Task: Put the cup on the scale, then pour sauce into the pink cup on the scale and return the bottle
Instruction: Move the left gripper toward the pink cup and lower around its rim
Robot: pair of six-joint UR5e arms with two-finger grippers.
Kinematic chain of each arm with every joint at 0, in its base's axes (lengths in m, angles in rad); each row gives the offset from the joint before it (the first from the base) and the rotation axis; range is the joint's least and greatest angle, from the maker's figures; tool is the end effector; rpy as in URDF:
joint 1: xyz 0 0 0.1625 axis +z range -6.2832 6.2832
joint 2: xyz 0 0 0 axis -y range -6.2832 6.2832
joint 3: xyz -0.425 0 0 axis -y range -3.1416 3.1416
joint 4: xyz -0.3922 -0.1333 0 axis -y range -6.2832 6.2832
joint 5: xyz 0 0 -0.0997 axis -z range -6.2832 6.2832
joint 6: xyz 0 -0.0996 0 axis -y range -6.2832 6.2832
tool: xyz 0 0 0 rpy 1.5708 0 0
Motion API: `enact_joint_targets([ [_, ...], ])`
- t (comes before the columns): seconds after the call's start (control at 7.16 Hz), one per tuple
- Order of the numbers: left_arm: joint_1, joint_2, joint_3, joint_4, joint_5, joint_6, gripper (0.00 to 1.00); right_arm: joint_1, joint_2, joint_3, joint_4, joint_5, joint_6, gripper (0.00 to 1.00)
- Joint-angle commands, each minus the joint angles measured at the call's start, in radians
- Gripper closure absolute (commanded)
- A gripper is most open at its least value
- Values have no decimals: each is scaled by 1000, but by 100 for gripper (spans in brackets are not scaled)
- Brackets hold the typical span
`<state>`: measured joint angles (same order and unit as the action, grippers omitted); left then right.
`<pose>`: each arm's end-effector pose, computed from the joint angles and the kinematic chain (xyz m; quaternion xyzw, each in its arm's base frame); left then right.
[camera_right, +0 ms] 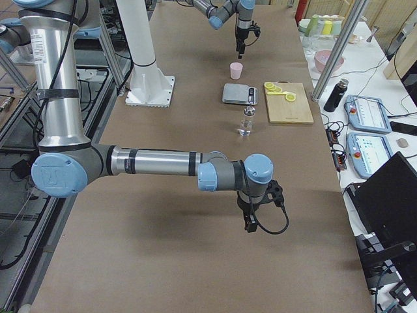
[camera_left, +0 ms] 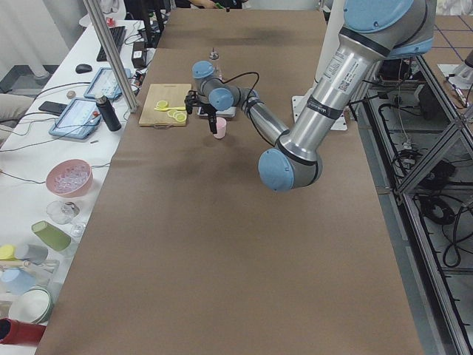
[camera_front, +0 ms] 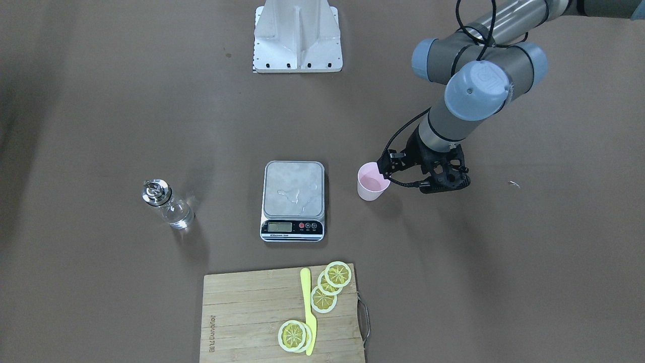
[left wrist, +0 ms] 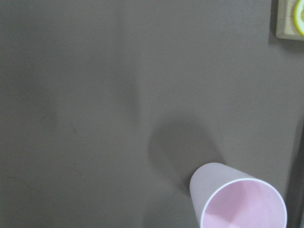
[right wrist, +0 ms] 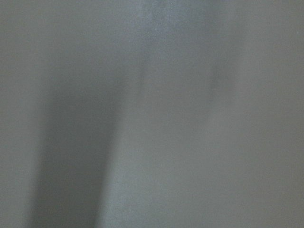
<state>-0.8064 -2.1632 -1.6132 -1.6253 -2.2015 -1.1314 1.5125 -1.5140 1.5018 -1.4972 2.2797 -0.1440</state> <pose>0.4176 -0.5433 0.2812 -0.0497 0.4312 -0.0602 0.8989 0.0380 -0.5236 0.6609 0.0436 -0.3454 -0.1053 0.9315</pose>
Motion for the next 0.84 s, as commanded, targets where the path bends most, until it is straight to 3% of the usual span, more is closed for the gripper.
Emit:
enact_joint_targets([
  [0.0,13,-24,38,-8,50,-22,7,0,-3,2,2,0,0,0],
  [0.42,42,-30,46,-13,71,-13,20,0,-2,0,2,-2,0,0],
  [0.7,53,-24,46,-40,71,-10,22,0,-3,0,2,-2,0,0],
])
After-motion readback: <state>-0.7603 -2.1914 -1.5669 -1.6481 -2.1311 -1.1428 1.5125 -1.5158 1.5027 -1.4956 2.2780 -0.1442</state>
